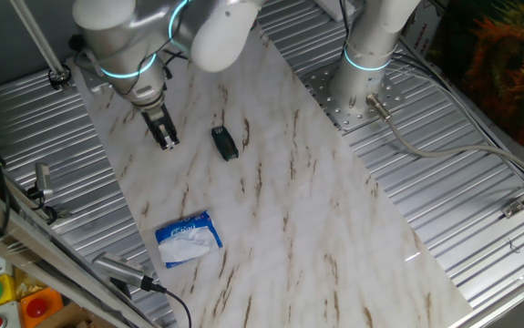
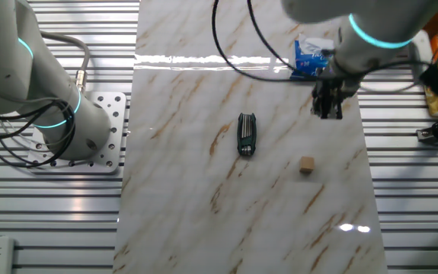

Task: Approach and touch the side of the small block

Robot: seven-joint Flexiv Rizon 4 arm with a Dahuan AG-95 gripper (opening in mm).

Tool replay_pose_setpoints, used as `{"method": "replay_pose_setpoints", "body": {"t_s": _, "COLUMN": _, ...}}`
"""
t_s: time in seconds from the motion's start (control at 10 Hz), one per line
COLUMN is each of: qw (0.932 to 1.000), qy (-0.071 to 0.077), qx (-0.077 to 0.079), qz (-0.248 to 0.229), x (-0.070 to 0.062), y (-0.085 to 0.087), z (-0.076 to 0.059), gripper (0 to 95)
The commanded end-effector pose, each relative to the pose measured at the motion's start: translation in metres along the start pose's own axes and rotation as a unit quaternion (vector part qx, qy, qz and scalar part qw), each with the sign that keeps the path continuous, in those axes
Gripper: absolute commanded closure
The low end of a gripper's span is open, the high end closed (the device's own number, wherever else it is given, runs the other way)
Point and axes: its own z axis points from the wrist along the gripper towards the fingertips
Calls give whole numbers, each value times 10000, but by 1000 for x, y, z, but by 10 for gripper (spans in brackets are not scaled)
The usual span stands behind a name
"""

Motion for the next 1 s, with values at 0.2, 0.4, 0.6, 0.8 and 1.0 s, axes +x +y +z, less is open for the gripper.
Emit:
{"method": "replay_pose_setpoints", "body": {"t_s": 0.2, "qw": 10000, "qy": -22, "qx": 45, "qz": -10, "x": 2, "y": 3, "z": -7, "gripper": 950}}
{"method": "replay_pose_setpoints", "body": {"t_s": 0.4, "qw": 9999, "qy": -96, "qx": -2, "qz": -68, "x": 2, "y": 3, "z": -8, "gripper": 950}}
{"method": "replay_pose_setpoints", "body": {"t_s": 0.6, "qw": 9999, "qy": -106, "qx": -38, "qz": -55, "x": 2, "y": 3, "z": -8, "gripper": 950}}
{"method": "replay_pose_setpoints", "body": {"t_s": 0.8, "qw": 10000, "qy": -82, "qx": -25, "qz": -34, "x": 2, "y": 3, "z": -8, "gripper": 950}}
{"method": "replay_pose_setpoints", "body": {"t_s": 1.0, "qw": 10000, "qy": -84, "qx": -23, "qz": -17, "x": 2, "y": 3, "z": -8, "gripper": 950}}
